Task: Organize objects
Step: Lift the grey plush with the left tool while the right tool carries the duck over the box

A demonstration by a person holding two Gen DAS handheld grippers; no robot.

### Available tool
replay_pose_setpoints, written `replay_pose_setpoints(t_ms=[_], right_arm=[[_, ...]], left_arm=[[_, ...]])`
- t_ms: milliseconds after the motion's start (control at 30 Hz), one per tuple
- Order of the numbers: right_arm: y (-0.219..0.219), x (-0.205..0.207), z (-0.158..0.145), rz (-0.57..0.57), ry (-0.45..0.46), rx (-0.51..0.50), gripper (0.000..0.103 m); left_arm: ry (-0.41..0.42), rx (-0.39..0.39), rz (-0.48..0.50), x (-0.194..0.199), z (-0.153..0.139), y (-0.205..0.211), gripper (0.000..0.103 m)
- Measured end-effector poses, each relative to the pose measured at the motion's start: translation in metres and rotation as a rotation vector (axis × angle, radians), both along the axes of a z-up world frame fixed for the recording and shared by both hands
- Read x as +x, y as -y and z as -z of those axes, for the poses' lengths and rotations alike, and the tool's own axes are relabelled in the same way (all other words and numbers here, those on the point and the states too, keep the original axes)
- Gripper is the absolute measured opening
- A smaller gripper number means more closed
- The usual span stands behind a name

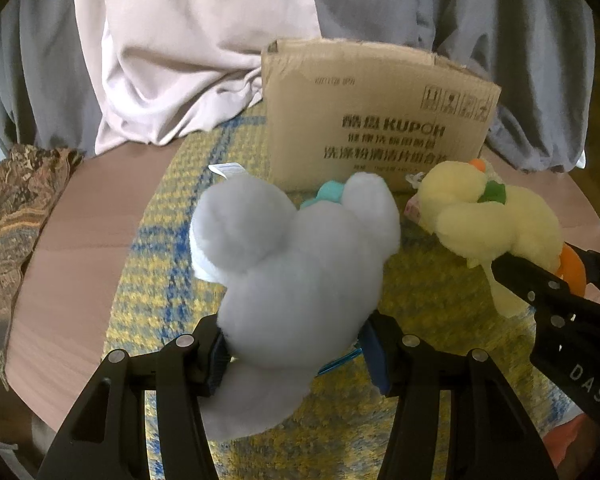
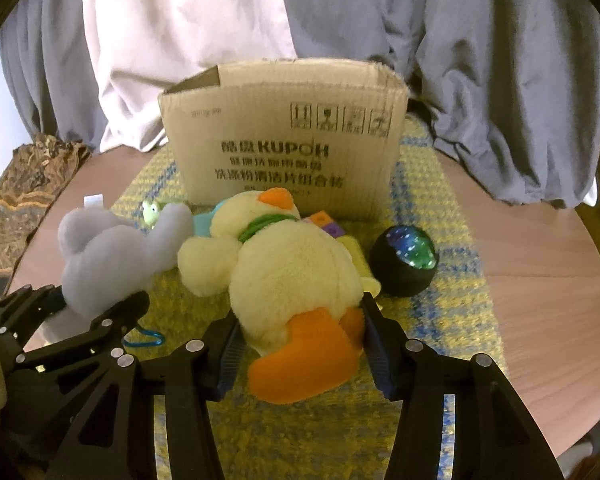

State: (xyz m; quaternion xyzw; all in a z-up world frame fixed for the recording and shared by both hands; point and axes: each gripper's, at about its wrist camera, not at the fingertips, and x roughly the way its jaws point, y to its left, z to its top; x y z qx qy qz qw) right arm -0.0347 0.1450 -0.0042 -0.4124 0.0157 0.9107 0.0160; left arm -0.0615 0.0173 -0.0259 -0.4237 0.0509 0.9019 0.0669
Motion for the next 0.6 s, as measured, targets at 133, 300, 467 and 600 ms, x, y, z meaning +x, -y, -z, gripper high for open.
replay_pose_setpoints(t_ms=[133,300,467,600], right_arm=[[-0.004,0.004,-0.011,0.014,-0.033,0.007,0.053],[-0.009,0.009,-0.028,0.03,-0.08,0.012,0.053],[-0.016,0.012,-0.042,0.046,-0.117,0.014,0.053],[-0.02,0.012,-0.053,0.057,-0.144,0.019,0.053]], left_arm=[[-0.026,0.003,0.005,-0.001,-0.012,-0.004,0.054],[-0.066,0.0,0.016,-0.002,-0.029,-0.009,0.054],[-0.105,0.001,0.025,-0.003,-0.044,-0.014,0.054],[-0.135,0.003,0.036,-0.006,-0.057,-0.019,0.054]])
